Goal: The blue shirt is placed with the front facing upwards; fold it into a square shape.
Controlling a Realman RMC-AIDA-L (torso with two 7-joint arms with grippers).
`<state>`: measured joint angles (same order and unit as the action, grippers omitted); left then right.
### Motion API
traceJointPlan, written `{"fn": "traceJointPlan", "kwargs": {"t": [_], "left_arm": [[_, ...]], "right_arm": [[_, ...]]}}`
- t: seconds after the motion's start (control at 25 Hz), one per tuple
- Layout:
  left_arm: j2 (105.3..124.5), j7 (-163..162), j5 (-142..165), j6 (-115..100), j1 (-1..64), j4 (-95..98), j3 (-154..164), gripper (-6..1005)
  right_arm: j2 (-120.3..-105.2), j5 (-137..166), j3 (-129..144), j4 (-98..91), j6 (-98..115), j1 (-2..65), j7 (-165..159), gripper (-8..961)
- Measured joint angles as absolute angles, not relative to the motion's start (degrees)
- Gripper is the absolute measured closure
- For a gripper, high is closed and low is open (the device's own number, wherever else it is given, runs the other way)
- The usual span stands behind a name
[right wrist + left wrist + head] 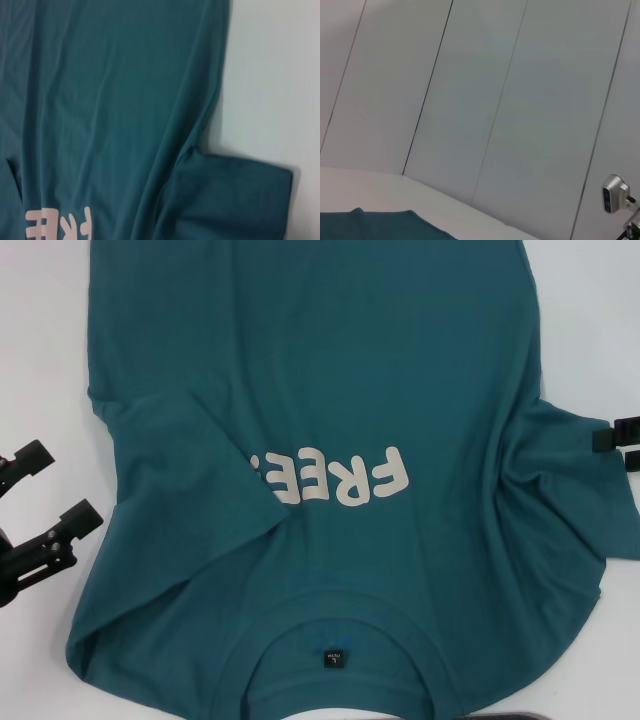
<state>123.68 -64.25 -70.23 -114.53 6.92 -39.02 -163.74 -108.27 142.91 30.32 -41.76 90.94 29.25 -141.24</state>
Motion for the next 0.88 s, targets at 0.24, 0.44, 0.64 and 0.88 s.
{"fn": "traceJointPlan", "kwargs": {"t": [0.24, 0.44, 0.64, 0.88], "left_arm": [[123.60, -64.25, -70.75, -114.52, 6.94, -39.02, -163.83, 47], [123.54, -64.25, -71.11, -114.52, 6.94, -39.03, -163.83, 48], [123.48, -64.25, -71.11, -114.51, 6.94, -39.02, -163.83, 47], [123.48, -64.19, -71.11, -114.43, 6.94, -39.03, -163.83, 47]], "right_arm": [[-108.28, 142.91, 30.79, -41.74, 91.13, 29.21, -141.30, 150], [-108.35, 142.91, 31.14, -41.64, 91.46, 29.11, -141.33, 150], [-108.36, 142.91, 31.29, -41.63, 92.00, 29.22, -141.40, 150], [-108.36, 142.91, 31.29, -41.63, 92.07, 29.88, -141.42, 150]]}}
